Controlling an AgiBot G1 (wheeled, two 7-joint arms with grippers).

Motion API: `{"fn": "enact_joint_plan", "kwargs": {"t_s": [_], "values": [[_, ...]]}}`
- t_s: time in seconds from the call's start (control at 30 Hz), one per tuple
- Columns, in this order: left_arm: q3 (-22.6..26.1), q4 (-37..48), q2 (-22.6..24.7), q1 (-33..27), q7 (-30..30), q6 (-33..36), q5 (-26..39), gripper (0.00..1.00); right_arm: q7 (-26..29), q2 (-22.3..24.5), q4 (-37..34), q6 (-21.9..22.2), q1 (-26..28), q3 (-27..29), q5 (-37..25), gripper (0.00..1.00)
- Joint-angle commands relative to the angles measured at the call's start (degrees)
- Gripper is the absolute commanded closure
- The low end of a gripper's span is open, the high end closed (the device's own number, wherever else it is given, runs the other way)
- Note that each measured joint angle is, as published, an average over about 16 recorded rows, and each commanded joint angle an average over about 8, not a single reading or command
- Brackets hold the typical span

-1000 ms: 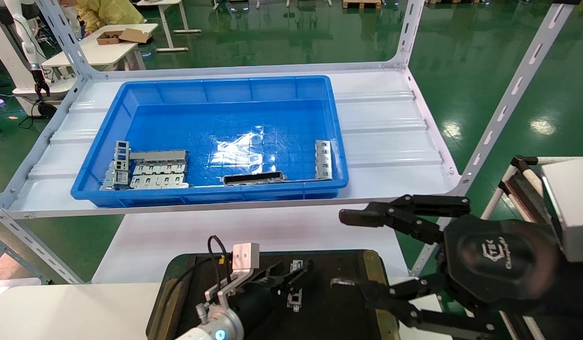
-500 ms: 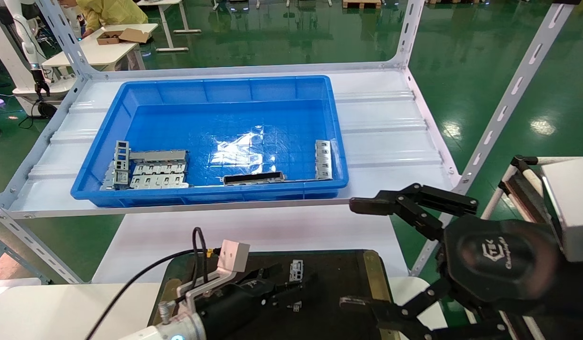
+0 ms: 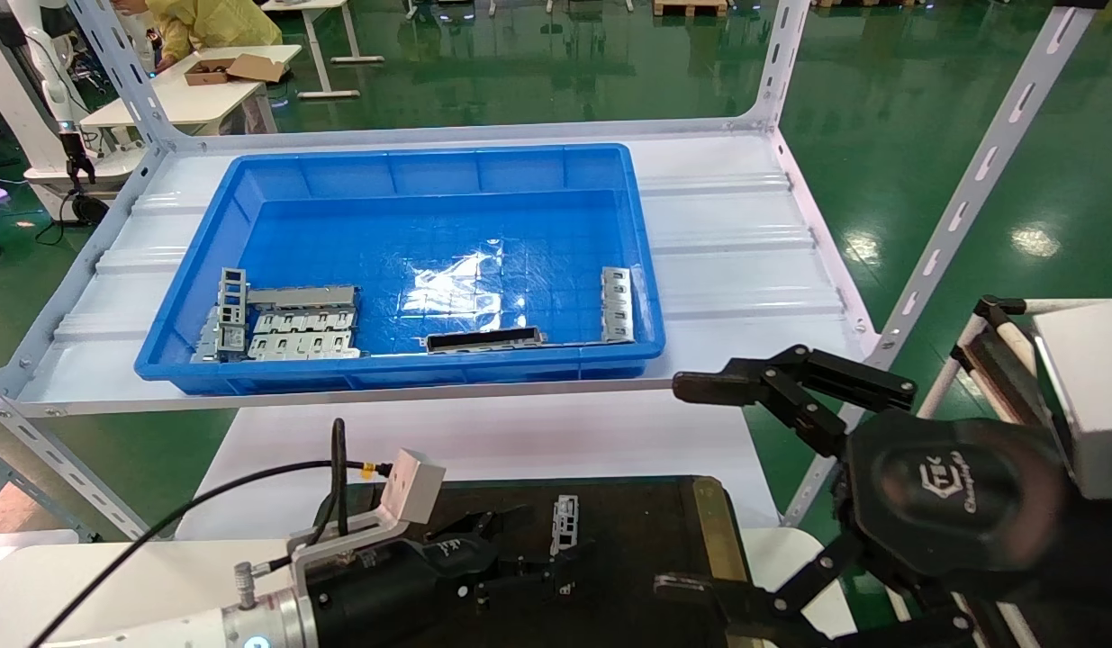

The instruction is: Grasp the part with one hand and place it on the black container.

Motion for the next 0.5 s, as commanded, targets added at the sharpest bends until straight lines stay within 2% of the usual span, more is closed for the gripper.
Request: {"fn": "enact_joint_plan", "kwargs": {"t_s": [0.03, 0.27, 0.5], "values": [[-0.4, 0.7, -0.4, -0.6, 0.6, 2.7, -0.4, 0.0, 0.0, 0.0, 0.0, 0.0, 0.0, 0.0, 0.0, 0.0], [-0.9, -0.3, -2.3, -2.2, 0.3, 7.6, -1.4, 0.0, 0.0, 0.0, 0.0, 0.0, 0.0, 0.0, 0.0, 0.0], [-1.2, -2.1, -3.6, -3.3, -0.5, 9.2, -1.9, 0.0, 0.0, 0.0, 0.0, 0.0, 0.0, 0.0, 0.0, 0.0]]}}
